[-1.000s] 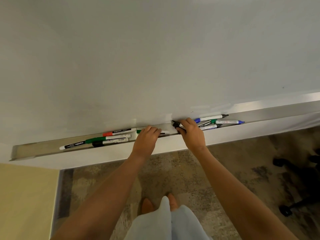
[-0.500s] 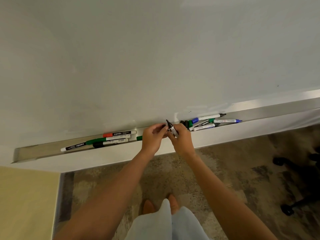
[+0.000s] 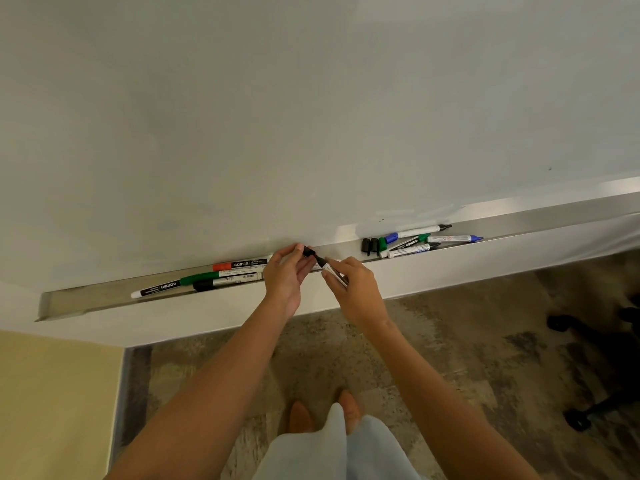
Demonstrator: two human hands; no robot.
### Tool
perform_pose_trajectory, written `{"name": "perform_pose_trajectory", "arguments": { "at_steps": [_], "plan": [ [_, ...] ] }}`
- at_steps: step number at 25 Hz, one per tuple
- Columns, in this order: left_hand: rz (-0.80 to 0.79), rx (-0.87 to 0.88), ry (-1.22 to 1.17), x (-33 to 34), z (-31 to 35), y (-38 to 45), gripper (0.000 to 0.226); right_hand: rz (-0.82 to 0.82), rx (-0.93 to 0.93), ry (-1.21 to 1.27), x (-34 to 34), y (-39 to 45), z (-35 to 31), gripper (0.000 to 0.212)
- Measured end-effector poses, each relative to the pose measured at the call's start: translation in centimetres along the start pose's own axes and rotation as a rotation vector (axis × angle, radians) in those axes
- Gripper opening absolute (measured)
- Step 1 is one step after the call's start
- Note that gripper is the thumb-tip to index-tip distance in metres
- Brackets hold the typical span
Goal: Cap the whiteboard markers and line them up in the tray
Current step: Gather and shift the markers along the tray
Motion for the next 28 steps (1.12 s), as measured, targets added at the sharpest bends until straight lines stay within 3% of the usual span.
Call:
{"name": "perform_pose_trajectory", "arguments": {
  "at_steps": [7, 13, 23, 25, 28],
  "plan": [
    [-0.09, 0.029, 0.201, 0.3, -0.1, -0.8, 0.006, 0.019, 0.039, 0.008, 0.1, -0.2, -0.3, 0.034],
    [-0.066, 0.082, 0.366, -0.2, 0.5, -0.5, 0.011, 0.084, 0.158, 0.107, 0.9, -0.8, -0.1, 0.008],
    [-0.058, 0.04, 0.47, -1.0, 0.4, -0.2, 0.009, 0.114, 0.423, 0.393, 2.6, -1.0, 1.0, 0.011],
    [-0.058, 0.047, 0.466, -0.7, 0.9, 0.1, 0.008, 0.124, 0.417, 0.384, 2.7, -0.6, 0.8, 0.014],
    [-0.124, 0.1, 0.515, -0.1, 1.7, 0.8, 0.006, 0.09, 0.253, 0.262, 2.3, 0.2, -0.3, 0.015]
  ]
}}
Point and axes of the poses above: each hand's wrist, its own y-axis towards the middle knuckle, its own x-axis out of the palm, z = x × y, the point moved 8 cm from there along y, towards the middle knuckle, and after that the axes turned 11 degrees about x, right-handed, at the moved point
